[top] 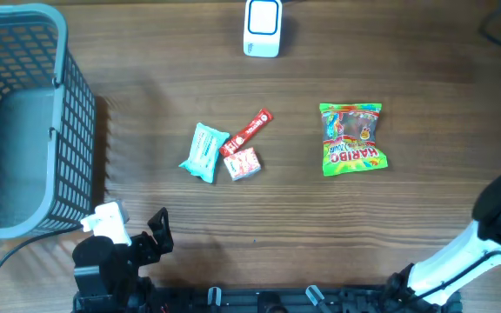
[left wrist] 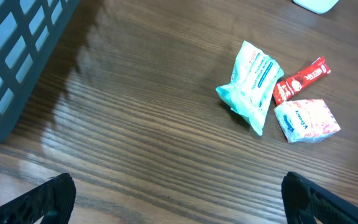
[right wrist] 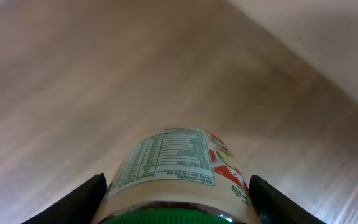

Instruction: Scan the item barcode

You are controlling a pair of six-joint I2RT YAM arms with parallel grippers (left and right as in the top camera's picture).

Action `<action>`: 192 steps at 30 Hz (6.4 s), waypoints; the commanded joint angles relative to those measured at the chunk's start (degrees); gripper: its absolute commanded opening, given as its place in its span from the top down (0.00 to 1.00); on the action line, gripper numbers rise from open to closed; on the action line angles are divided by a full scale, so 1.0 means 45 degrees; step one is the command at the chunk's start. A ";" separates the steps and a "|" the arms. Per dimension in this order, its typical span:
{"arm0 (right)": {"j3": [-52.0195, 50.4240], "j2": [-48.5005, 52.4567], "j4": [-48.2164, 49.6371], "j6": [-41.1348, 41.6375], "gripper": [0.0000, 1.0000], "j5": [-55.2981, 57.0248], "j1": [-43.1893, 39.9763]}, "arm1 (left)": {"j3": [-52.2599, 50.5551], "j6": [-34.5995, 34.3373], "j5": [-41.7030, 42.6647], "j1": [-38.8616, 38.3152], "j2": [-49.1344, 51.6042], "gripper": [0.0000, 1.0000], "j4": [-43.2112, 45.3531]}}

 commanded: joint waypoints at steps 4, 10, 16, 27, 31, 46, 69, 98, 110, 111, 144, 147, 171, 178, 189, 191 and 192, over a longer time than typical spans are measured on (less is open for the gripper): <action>0.0044 0.2244 -0.0423 0.0816 0.46 -0.1651 -0.2186 | -0.0049 -0.0117 0.0194 0.0058 -0.0092 0.00 0.0000; 0.0418 0.2278 -0.0282 0.0811 0.00 -0.2550 -0.3366 | -0.0049 -0.0117 0.0194 0.0058 -0.0092 0.00 0.0000; 0.1724 -0.0039 -0.1069 0.2647 0.00 -0.7257 -0.3949 | -0.0049 -0.0117 0.0194 0.0058 -0.0092 0.00 0.0000; 0.1540 -0.4240 -0.6494 0.0855 0.00 -0.6013 0.3487 | -0.0049 -0.0117 0.0194 0.0058 -0.0092 0.00 0.0000; -0.0437 -0.3551 -0.6868 0.0971 0.00 -0.1948 0.7339 | -0.0049 -0.0117 0.0194 0.0058 -0.0092 0.00 0.0000; -0.2613 0.0568 -0.5727 0.1724 0.05 0.0529 1.0219 | -0.0049 -0.0117 0.0194 0.0058 -0.0092 0.00 0.0000; 0.3473 0.0918 -1.2905 -0.2900 0.96 -1.5062 1.0103 | -0.0049 -0.0117 0.0194 0.0058 -0.0092 0.00 0.0000; 0.2832 0.0923 0.3555 -1.3478 0.96 -2.3387 1.5106 | -0.0049 -0.0117 0.0199 0.0058 -0.0092 0.00 0.0000; 0.2832 0.0923 0.4726 -0.6144 0.96 -2.2979 1.5125 | -0.0049 -0.0117 0.0199 0.0058 -0.0092 0.00 0.0000; 0.2832 0.0923 0.4231 -0.4852 0.96 -2.2552 1.5081 | -0.0049 -0.0117 0.0199 0.0058 -0.0092 0.00 0.0000; 0.6329 0.5455 0.2390 0.8709 0.95 -0.5697 1.2458 | -0.0049 -0.0117 0.0199 0.0058 -0.0092 0.00 0.0000; 0.6946 0.5421 0.0952 0.9311 0.95 -0.5416 1.2395 | -0.0049 -0.0117 0.0194 0.0058 -0.0092 0.00 0.0000; 0.8961 0.4124 -1.0054 0.1540 0.95 0.0228 0.1418 | -0.0049 -0.0117 0.0199 0.0058 -0.0092 0.00 0.0000; 0.6732 0.4124 -0.8514 0.1477 0.19 -0.0461 0.0597 | -0.0049 -0.0117 0.0199 0.0058 -0.0092 0.00 0.0000; 1.0015 0.1472 -1.2507 0.2307 0.00 -0.4891 0.3755 | -0.0049 -0.0117 0.0199 0.0058 -0.0092 0.00 0.0000; 0.9894 0.1399 -1.2944 0.1598 0.00 -0.5314 0.5299 | -0.0049 -0.0117 0.0194 0.0058 -0.0092 0.00 0.0000; 0.9661 0.1404 -1.2939 0.0835 0.00 -0.6217 0.6431 | -0.0049 -0.0117 0.0194 0.0058 -0.0092 0.00 0.0000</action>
